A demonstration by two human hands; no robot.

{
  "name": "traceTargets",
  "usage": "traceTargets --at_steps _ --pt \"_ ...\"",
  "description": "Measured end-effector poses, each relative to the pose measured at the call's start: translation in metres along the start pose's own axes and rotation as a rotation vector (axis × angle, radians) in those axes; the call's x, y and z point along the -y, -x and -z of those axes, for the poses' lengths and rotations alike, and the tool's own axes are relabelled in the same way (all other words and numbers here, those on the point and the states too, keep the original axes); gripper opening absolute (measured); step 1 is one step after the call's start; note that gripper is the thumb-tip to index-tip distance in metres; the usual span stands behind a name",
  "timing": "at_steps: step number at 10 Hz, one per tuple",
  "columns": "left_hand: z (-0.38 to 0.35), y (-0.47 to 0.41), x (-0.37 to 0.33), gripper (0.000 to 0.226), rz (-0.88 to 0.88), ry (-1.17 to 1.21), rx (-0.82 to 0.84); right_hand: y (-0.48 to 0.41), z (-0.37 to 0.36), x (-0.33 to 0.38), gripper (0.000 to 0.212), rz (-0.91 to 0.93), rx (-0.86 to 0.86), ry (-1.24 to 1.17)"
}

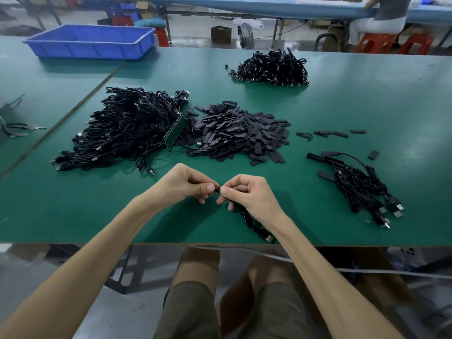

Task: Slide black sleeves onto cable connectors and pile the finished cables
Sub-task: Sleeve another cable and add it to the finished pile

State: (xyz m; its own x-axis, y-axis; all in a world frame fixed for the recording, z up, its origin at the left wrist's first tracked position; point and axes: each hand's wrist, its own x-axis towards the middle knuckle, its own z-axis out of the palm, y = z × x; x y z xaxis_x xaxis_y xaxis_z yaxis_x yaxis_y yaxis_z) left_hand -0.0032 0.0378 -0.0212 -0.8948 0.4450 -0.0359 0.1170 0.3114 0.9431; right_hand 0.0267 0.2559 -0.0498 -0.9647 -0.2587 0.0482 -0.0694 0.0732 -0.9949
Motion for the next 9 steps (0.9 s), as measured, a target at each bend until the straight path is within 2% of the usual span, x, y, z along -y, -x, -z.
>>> traceTargets --at_steps 7,9 --pt "-0.0032 0.0008 0.0053 0.014 -0.006 0.052 -0.002 -0.0009 -0.0004 -0.0022 0.010 -0.009 -0.009 0.003" --pt "-0.0021 0.0029 0.0094 0.029 0.004 0.244 -0.101 -0.0013 -0.0008 -0.0020 0.008 0.012 -0.088 -0.050"
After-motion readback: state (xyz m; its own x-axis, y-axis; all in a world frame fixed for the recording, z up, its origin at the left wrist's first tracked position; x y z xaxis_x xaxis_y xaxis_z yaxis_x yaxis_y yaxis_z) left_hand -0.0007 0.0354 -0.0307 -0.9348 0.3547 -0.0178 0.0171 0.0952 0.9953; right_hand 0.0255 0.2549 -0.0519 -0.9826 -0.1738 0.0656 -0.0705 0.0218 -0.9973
